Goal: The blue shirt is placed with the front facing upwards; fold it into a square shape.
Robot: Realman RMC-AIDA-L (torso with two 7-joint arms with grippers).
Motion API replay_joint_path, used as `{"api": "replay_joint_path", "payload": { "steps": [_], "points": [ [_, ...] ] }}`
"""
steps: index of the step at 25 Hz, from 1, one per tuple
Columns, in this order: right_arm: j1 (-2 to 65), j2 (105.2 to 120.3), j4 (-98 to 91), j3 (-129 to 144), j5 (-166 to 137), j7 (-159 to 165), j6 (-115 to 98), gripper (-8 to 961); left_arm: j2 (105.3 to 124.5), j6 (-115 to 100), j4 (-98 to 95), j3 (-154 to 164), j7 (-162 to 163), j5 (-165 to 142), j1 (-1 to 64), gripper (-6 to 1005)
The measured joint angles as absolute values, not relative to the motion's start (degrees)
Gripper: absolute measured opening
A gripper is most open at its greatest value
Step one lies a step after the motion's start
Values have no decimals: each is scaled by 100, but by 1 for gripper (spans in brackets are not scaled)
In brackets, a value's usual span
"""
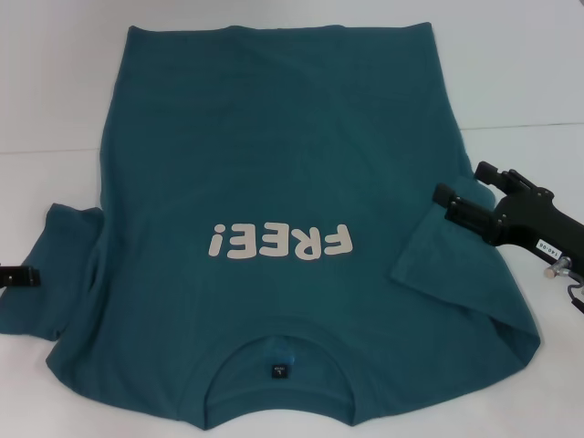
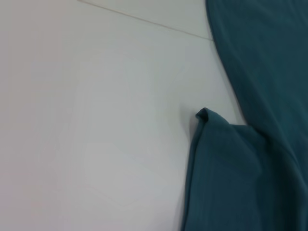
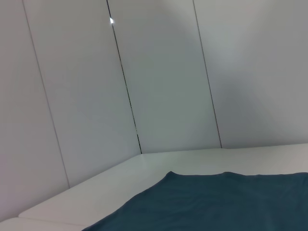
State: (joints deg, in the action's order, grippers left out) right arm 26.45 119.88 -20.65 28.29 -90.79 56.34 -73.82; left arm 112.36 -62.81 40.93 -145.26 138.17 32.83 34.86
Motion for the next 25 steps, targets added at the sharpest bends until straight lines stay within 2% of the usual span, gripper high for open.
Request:
{"api": "replay_joint_path", "payload": {
  "steps": [14,25],
  "points": [
    [2667,11988,-2065,2830,-9079,5633,-7369,916,11232,-6168,3895,-14511,13793,3222,3527,841],
    [2681,11988,-2065,2830,-9079,5633,-7321,917,11274,-6363,3893,-14492,13809,3247,3623,791]
  ]
}}
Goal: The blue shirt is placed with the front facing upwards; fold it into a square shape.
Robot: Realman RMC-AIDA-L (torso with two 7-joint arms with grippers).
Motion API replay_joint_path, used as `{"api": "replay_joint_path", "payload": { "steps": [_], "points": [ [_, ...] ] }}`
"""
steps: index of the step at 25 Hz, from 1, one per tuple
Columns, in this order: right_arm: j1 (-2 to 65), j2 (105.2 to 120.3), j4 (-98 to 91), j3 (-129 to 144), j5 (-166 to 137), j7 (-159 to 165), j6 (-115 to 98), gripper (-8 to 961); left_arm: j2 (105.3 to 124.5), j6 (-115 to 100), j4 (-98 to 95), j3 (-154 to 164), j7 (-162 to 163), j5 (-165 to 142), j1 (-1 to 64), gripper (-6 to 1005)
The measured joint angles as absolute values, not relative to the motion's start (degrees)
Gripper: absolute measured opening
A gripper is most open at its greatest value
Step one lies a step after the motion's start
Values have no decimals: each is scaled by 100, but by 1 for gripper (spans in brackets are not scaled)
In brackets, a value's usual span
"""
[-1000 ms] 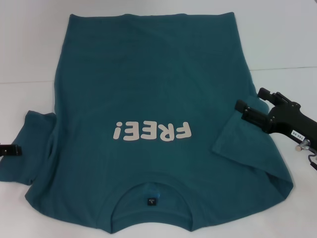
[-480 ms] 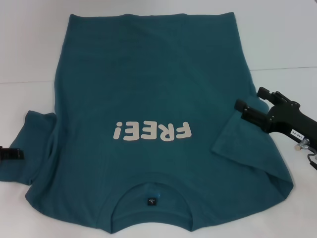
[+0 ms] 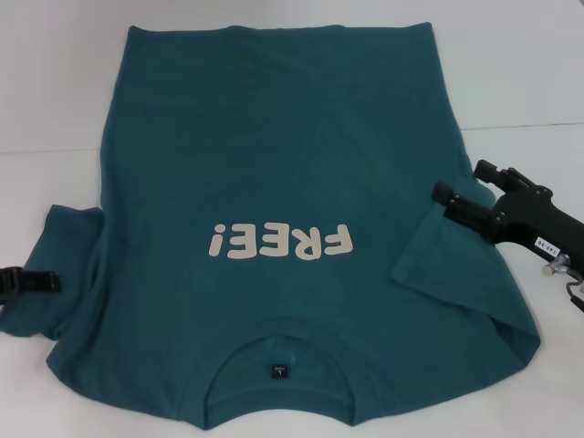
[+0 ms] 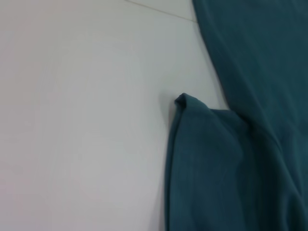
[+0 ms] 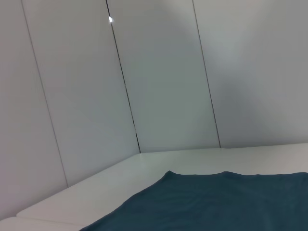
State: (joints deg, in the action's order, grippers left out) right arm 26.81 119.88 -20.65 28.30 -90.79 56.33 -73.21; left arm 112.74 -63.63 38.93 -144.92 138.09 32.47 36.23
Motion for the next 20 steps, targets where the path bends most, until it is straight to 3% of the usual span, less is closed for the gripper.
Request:
{"api": "replay_joint_path", "payload": {
  "steps": [20],
  "points": [
    [2659,11988,-2065,2830,-9079,5633,-7312,916,11276,-6415,3893,-14493,14014,3230,3628,700]
  ]
}}
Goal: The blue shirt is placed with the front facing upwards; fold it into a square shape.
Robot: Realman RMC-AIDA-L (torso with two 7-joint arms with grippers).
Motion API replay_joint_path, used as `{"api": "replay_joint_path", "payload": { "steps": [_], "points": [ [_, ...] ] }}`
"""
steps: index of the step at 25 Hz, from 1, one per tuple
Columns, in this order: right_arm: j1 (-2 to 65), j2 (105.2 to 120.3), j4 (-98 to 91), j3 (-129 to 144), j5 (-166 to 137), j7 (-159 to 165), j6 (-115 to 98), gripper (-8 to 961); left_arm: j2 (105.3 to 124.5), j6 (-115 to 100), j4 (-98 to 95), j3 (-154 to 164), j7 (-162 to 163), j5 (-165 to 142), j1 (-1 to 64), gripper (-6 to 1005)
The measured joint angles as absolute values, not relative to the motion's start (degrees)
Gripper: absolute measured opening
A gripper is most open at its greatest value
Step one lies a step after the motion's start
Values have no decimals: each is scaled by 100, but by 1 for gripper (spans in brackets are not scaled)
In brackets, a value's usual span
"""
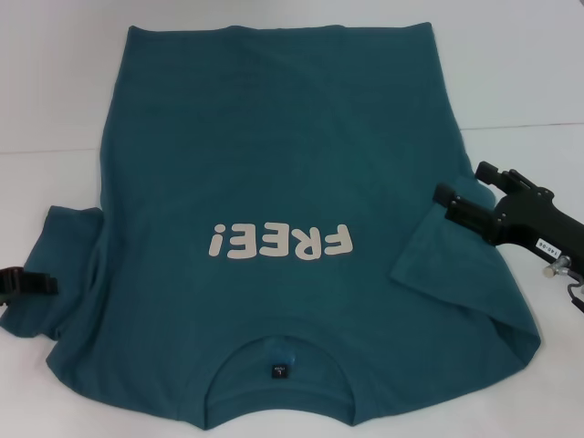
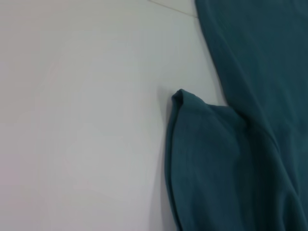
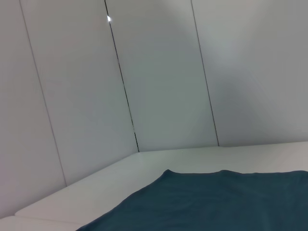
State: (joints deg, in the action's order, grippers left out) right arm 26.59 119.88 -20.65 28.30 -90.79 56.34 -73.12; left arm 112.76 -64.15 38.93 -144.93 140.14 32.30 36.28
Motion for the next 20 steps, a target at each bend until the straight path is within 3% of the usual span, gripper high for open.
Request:
{"api": "replay_joint_path", "payload": {
  "steps": [4,15,20],
  "points": [
    [2654,11988,-2065,2830,-9079,5633,-7317,915,11277,-6403,3894,-14493,14031,3226,3618,682],
    [2654,11988,-2065,2830,-9079,5633,-7320,916,11276,-6354,3885,-14494,14089,3225,3613,212],
    [2664,11988,-2065,2830,-9079,5633,-7320,916,11258,-6354,3743,-14493,14063,3225,3653,116]
  ]
}}
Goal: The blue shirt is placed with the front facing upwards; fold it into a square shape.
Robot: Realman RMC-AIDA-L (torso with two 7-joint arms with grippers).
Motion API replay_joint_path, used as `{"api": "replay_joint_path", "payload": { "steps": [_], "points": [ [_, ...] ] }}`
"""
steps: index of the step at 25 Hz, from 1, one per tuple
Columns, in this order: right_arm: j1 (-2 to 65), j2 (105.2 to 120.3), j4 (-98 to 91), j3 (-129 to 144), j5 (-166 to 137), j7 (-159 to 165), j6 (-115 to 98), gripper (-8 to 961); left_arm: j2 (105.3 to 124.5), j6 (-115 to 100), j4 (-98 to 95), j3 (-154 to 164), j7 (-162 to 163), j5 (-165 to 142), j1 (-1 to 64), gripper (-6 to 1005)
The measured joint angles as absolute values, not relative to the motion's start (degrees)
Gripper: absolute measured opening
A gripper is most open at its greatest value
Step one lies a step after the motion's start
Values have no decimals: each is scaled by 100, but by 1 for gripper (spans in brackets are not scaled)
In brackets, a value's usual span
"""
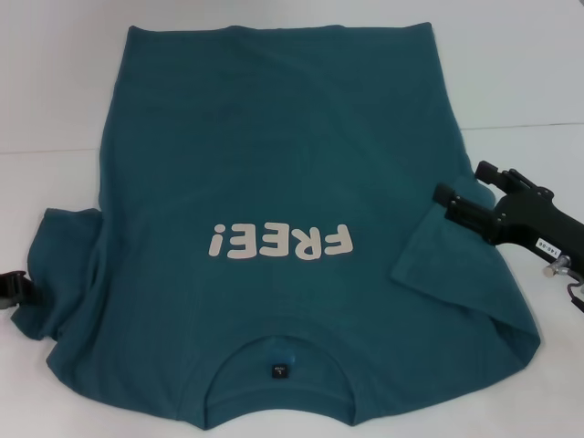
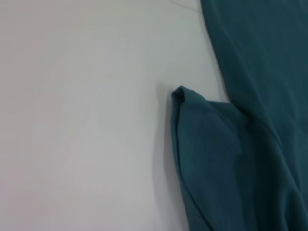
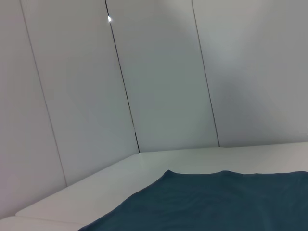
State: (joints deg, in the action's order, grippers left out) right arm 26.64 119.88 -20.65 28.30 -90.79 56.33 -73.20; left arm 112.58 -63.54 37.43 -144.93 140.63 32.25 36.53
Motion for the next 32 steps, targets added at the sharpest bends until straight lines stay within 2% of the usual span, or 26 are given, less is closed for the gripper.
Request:
{"api": "replay_joint_path", "payload": {
  "steps": [3,17,22,29,32],
  "points": [
    [2669,11988,-2065,2830,-9079,5633,-7320,917,11234,-6376,3696,-14493,14043,3225,3664,58],
    [2666,11988,-2065,2830,-9079,5633,-7319,915,11296,-6539,3903,-14493,13874,3286,3712,32],
    [2668,11988,-2065,2809,-9079,5633,-7312,916,11557,-6996,4605,-14506,13871,3306,3719,33],
    [2666,11988,-2065,2688,-9079,5634,-7311,916,12123,-7785,5546,-14486,13873,3384,3780,33],
    [2671,11984,-2065,2681,-9079,5633,-7306,916,12156,-7812,5577,-14477,13874,3388,3790,33]
  ]
}}
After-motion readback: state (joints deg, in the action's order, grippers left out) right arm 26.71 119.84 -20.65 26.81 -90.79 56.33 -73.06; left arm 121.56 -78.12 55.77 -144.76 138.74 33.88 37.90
